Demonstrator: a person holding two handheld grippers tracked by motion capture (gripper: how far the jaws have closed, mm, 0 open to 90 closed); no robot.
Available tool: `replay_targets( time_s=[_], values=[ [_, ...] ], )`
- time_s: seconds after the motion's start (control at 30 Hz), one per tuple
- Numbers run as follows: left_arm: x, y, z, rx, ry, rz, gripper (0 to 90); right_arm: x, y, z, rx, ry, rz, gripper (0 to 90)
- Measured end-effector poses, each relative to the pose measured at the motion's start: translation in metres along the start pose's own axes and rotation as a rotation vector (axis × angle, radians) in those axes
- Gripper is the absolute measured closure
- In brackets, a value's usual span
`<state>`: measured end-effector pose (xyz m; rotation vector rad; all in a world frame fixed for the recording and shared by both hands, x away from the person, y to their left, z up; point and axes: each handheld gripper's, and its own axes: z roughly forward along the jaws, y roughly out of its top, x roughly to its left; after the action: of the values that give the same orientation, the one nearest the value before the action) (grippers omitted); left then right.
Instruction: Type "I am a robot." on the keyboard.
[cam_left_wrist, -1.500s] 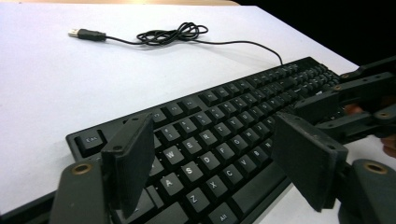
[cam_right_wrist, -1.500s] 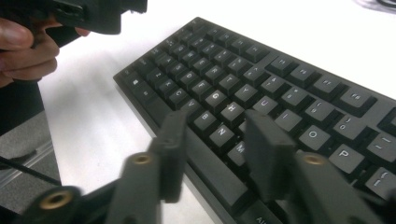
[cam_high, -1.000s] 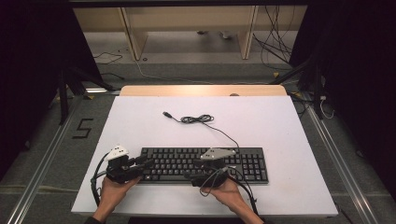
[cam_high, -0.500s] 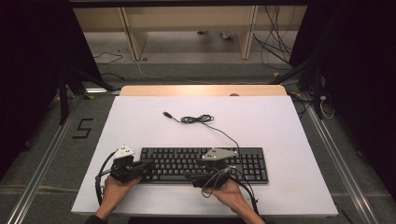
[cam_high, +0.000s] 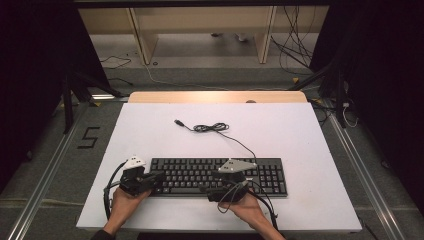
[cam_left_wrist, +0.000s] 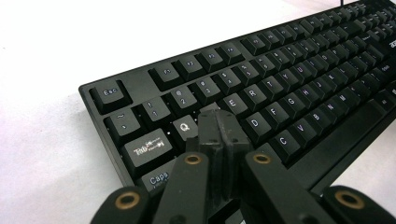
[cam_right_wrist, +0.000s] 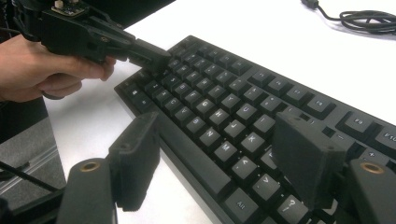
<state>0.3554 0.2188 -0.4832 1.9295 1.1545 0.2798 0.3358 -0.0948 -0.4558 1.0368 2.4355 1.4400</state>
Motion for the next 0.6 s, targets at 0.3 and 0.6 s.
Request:
replay_targets(
  time_s=[0.3,0.6],
  values=[
    [-0.0002,-0.0006,0.0025,0.011,0.001,-0.008,88.9,-0.0015,-0.002,-0.0027,-0.004,-0.006,0.003,33.3],
    [0.0003,-0.0019,0.0051,0.022,-0.001,-0.013,89.1,-0.0011,-0.0029,-0.0031,-0.002,-0.005,0.0,33.4]
  ],
)
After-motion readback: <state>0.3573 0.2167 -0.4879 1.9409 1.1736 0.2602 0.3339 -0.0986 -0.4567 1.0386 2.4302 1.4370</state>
